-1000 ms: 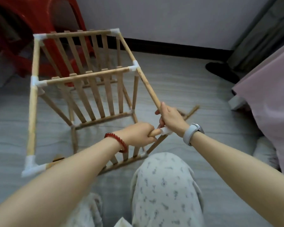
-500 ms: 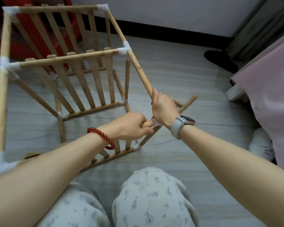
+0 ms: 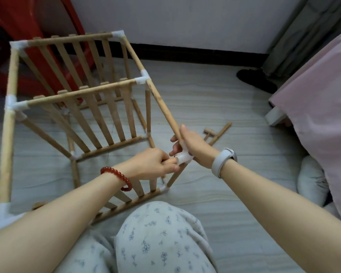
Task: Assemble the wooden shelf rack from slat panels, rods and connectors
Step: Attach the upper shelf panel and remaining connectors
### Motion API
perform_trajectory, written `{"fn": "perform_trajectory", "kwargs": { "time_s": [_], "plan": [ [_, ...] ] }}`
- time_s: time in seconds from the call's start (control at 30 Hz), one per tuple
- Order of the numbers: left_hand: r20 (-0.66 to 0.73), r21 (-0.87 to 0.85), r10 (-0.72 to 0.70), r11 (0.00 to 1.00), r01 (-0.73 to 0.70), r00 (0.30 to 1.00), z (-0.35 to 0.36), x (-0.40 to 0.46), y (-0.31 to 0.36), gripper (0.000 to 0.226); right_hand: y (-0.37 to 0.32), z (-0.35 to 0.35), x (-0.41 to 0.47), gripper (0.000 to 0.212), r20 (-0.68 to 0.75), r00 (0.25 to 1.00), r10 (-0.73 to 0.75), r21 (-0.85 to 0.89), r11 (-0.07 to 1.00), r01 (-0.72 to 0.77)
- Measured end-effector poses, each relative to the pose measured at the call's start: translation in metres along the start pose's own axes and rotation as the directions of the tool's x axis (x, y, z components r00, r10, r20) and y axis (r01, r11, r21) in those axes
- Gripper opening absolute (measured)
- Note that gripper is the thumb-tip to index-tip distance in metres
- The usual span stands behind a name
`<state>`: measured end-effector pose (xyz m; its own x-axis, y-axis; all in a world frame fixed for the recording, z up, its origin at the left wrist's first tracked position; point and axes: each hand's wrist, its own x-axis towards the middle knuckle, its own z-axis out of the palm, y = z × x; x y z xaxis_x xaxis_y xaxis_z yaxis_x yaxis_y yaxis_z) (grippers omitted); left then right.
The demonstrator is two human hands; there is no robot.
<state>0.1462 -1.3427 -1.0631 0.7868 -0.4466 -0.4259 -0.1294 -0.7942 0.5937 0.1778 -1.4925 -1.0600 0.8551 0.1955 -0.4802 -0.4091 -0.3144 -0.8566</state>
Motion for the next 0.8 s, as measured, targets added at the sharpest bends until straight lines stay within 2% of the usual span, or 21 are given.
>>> {"fn": "perform_trajectory", "kwargs": {
  "time_s": [0.03, 0.1, 0.13, 0.23, 0.33, 0.47, 0.67, 0.7, 0.77, 0.8],
  "plan": [
    [0.009, -0.006, -0.003, 1.0, 0.003, 1.0, 0.0, 0.0, -0.001, 0.029, 0.005, -0.005, -0.004, 0.05, 0.044, 0.998, 0.034, 0.109, 0.993, -0.038],
    [0.001, -0.005, -0.004, 1.0, 0.004, 1.0, -0.002, 0.0, -0.002, 0.027, 0.016, -0.011, -0.008, 0.05, 0.051, 0.998, 0.021, 0.219, 0.975, -0.031],
    [-0.009, -0.013, -0.002, 1.0, 0.002, 1.0, -0.002, 0.0, -0.001, 0.026, 0.02, -0.012, -0.009, 0.046, 0.028, 0.999, -0.016, 0.191, 0.982, 0.01],
    [-0.036, -0.042, 0.01, 0.999, -0.011, 0.999, -0.002, -0.002, 0.0, 0.029, 0.03, -0.004, -0.014, 0.031, -0.058, 0.976, -0.211, -0.133, 0.97, 0.202],
    [-0.015, -0.032, -0.005, 0.999, 0.004, 1.0, -0.003, -0.005, 0.0, 0.025, 0.035, 0.004, -0.015, 0.032, -0.135, 0.936, -0.325, -0.198, 0.934, 0.296],
    [0.086, -0.032, -0.018, 0.999, 0.021, 0.996, -0.011, -0.01, 0.002, 0.026, 0.035, 0.005, -0.014, 0.033, -0.109, 0.935, -0.337, -0.222, 0.925, 0.308],
    [0.278, 0.034, -0.066, 0.998, 0.059, 0.958, -0.029, -0.022, 0.0, 0.003, 0.042, 0.015, -0.018, 0.031, -0.063, 0.938, -0.34, -0.246, 0.916, 0.316],
    [0.313, 0.014, -0.075, 0.997, 0.074, 0.947, -0.034, -0.025, -0.001, 0.006, 0.042, 0.015, -0.019, 0.032, -0.06, 0.942, -0.329, -0.238, 0.921, 0.307],
    [0.277, -0.089, -0.06, 0.992, 0.087, 0.959, -0.038, -0.026, -0.006, 0.014, 0.041, 0.014, -0.021, 0.038, -0.059, 0.954, -0.295, -0.218, 0.936, 0.276],
    [0.165, -0.136, -0.047, 0.988, 0.07, 0.985, -0.039, -0.024, -0.007, 0.015, 0.04, 0.012, -0.022, 0.044, -0.054, 0.962, -0.268, -0.205, 0.946, 0.252]
  ]
}}
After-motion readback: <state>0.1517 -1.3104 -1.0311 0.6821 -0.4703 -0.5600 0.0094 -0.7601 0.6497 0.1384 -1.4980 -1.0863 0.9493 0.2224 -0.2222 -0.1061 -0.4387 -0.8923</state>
